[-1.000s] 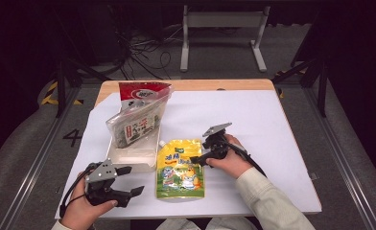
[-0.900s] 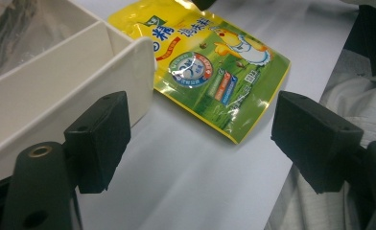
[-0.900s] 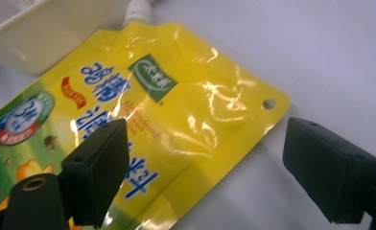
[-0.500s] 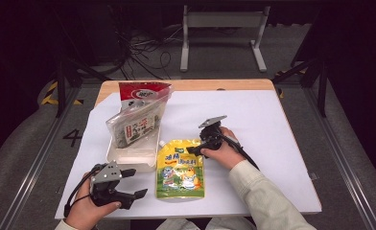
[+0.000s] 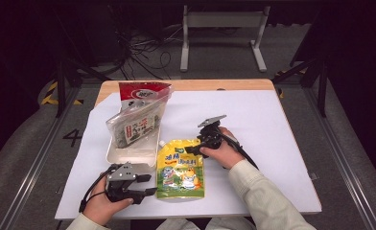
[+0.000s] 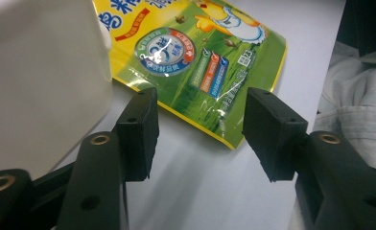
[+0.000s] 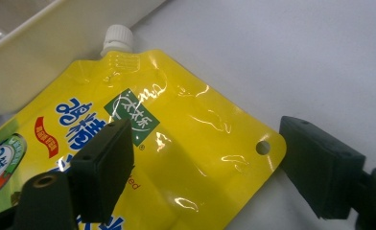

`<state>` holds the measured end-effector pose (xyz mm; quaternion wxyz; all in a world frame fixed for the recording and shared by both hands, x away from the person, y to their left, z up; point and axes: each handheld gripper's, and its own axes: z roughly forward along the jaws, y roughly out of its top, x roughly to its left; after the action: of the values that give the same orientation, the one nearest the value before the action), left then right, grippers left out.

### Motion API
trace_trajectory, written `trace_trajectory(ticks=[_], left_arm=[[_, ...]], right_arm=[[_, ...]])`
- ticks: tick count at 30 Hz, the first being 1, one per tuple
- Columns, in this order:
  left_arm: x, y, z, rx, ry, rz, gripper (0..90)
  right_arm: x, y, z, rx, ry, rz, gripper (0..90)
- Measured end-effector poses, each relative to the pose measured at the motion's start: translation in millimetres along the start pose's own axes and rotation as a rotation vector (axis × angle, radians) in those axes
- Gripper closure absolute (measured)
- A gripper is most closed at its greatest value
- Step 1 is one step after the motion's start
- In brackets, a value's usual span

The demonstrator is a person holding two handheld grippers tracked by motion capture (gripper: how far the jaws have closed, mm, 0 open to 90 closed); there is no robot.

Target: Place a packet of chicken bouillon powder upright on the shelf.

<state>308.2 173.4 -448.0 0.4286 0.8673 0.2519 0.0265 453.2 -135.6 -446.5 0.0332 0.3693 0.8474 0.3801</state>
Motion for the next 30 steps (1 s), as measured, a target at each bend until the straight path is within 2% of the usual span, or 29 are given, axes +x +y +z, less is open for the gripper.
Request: trace_trajectory(ticks=[3, 7, 9, 13, 15, 17, 24, 26, 30], left_arm=[[-0.1, 0.3, 5.8, 0.024, 0.003, 0.018, 50.2], [-0.8, -0.4, 11.4, 0.05, 0.005, 0.022, 51.8], [-1.0, -0.9, 14.7, 0.068, 0.015, 0.03, 52.2], [-1.3, -0.5, 18.6, 0.097, -0.003, 0.044, 52.7], [-3.2, -0.8, 22.8, 0.108, -0.02, 0.035, 52.2], [-3.4, 0.1, 22.8, 0.117, -0.014, 0.053, 51.0], [-4.3, 0.9, 23.5, 0.127, -0.013, 0.063, 53.3], [-5.3, 1.1, 24.0, 0.127, -0.011, 0.054, 54.3], [-4.6, 1.2, 23.9, 0.132, -0.014, 0.064, 55.2]], right_arm=[[0.8, 0.9, -4.3, -0.006, 0.002, -0.008, 27.1], [2.4, 1.9, -7.9, -0.011, 0.001, -0.015, 32.1], [2.7, 2.0, -9.3, -0.007, -0.004, -0.02, 39.0], [1.3, 3.2, -14.3, -0.013, 0.004, -0.006, 46.9], [-0.4, 3.7, -14.7, -0.013, 0.003, 0.001, 47.4], [-2.1, 3.6, -12.8, -0.007, 0.001, 0.006, 47.3], [-10.2, 1.8, -3.1, 0.013, -0.006, 0.037, 47.3], [-11.2, 1.7, -1.6, 0.011, -0.005, 0.043, 46.2], [-11.2, 2.3, 1.7, -0.002, -0.001, 0.054, 41.9]])
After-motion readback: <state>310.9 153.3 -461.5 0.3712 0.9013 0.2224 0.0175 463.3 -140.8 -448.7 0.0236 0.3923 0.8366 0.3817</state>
